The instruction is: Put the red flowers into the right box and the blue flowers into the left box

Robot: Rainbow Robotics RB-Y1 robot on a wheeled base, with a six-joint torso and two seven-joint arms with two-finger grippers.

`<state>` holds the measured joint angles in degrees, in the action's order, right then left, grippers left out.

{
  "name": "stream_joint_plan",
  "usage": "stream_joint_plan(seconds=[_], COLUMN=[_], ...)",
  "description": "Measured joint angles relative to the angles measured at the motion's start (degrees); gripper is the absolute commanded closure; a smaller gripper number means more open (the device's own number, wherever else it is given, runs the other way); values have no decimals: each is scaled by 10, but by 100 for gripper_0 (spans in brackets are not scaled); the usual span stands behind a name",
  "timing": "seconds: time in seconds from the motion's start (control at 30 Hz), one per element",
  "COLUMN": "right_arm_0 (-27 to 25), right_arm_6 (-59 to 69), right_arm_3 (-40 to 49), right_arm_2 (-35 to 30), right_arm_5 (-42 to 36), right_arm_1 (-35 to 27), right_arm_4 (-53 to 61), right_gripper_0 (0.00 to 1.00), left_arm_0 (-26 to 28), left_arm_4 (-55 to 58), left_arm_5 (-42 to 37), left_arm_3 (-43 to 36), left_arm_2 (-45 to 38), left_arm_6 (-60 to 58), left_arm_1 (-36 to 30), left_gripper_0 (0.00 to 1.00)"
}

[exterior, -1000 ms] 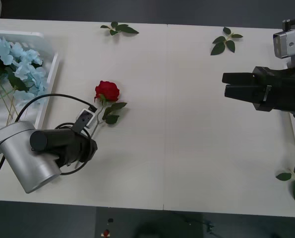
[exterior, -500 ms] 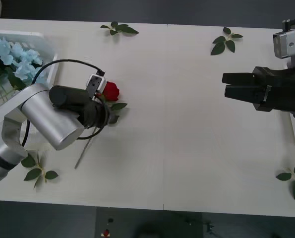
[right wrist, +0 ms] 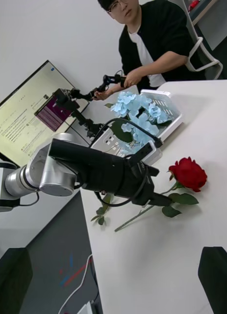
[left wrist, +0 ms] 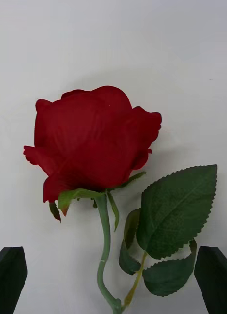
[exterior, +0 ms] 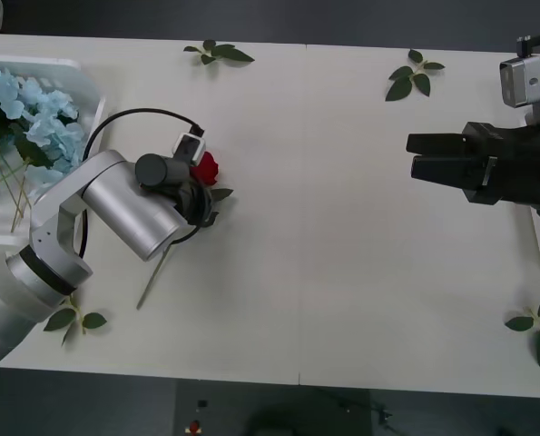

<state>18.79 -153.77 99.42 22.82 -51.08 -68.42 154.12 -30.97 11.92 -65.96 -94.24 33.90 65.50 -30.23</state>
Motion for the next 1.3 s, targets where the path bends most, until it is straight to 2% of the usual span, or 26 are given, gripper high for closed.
stream_joint_plan(seconds=[0.4,0.43,0.47,0.5,0.53,0.6,0.7,0.77,0.8,0.83,1.3], right_arm_0=[0,0,0,0,0,0,0,0,0,0,0], right_arm_6=[0,0,0,0,0,0,0,0,0,0,0], right_arm_3=[0,0,0,0,0,0,0,0,0,0,0], right_arm_2=[0,0,0,0,0,0,0,0,0,0,0], right_arm_5=[0,0,0,0,0,0,0,0,0,0,0], right_arm_1=[0,0,0,0,0,0,0,0,0,0,0], right_arm_4=[0,0,0,0,0,0,0,0,0,0,0], right_gripper_0=[0,0,0,0,0,0,0,0,0,0,0], left_arm_0=[0,0,0,0,0,0,0,0,0,0,0], left_arm_4=[-2,-2,-2,-2,0,9,13,13,13,13,17], left_arm_5=[32,32,32,32,32,32,32,32,32,32,32], left_arm_3=[59,63,67,71,74,79,81,81,81,81,81], left_arm_2=[0,0,0,0,0,0,0,1,1,3,18], left_arm_6=[0,0,0,0,0,0,0,1,1,2,10], left_arm_1=[1,2,3,5,8,12,17,18,18,18,18], left_gripper_0=[0,10,27,35,48,52,53,79,79,99,100])
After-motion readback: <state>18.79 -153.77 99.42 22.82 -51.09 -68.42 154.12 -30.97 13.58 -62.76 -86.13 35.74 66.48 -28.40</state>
